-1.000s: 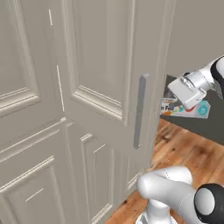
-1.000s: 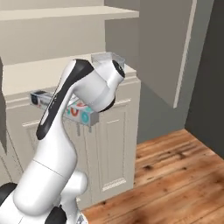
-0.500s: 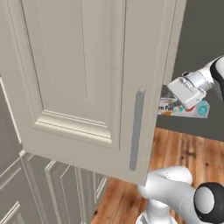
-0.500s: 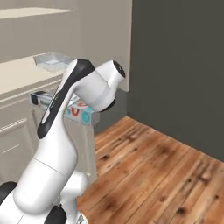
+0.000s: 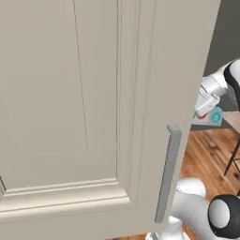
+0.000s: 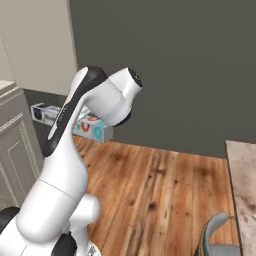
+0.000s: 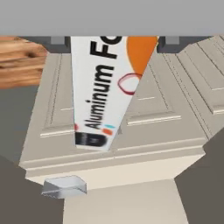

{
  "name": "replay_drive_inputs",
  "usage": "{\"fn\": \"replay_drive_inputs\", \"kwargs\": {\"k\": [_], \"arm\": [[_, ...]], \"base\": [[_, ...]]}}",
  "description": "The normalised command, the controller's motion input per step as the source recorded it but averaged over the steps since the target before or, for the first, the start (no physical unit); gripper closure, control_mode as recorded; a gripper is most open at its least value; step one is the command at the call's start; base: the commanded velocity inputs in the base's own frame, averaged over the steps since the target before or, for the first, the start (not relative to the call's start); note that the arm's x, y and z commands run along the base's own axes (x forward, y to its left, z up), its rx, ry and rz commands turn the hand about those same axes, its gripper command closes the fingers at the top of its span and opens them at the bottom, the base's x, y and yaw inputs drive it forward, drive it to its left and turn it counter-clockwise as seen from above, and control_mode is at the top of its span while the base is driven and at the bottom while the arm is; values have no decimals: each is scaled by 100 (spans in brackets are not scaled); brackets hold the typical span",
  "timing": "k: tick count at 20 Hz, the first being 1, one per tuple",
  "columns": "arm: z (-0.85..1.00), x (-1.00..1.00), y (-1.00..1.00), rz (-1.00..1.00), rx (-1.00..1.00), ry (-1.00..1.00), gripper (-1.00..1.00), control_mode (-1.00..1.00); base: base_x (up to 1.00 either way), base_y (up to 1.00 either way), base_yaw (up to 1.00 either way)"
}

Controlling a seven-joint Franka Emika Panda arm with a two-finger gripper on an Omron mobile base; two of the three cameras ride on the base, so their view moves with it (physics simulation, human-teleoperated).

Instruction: Retrieve the tupperware and aluminum foil from the cabinet and place them on the dining counter near the plate with squash and lemon wedge to prepare for storing leftovers.

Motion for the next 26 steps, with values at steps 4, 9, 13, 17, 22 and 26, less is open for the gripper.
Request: {"fn": "replay_drive_inputs", "kwargs": {"k": [4,9,13,17,22,26], "arm": [[0,0,0,0,0,0,100,100],[0,0,0,0,0,0,100,100],[0,0,0,0,0,0,100,100],[0,0,0,0,0,0,100,100],[0,0,0,0,0,0,100,100],[0,0,0,0,0,0,100,100]], "base": [[17,-11,-80],[32,-11,-74],[42,-29,-67],[44,-62,-61],[63,-81,-51],[82,-25,-17]]}}
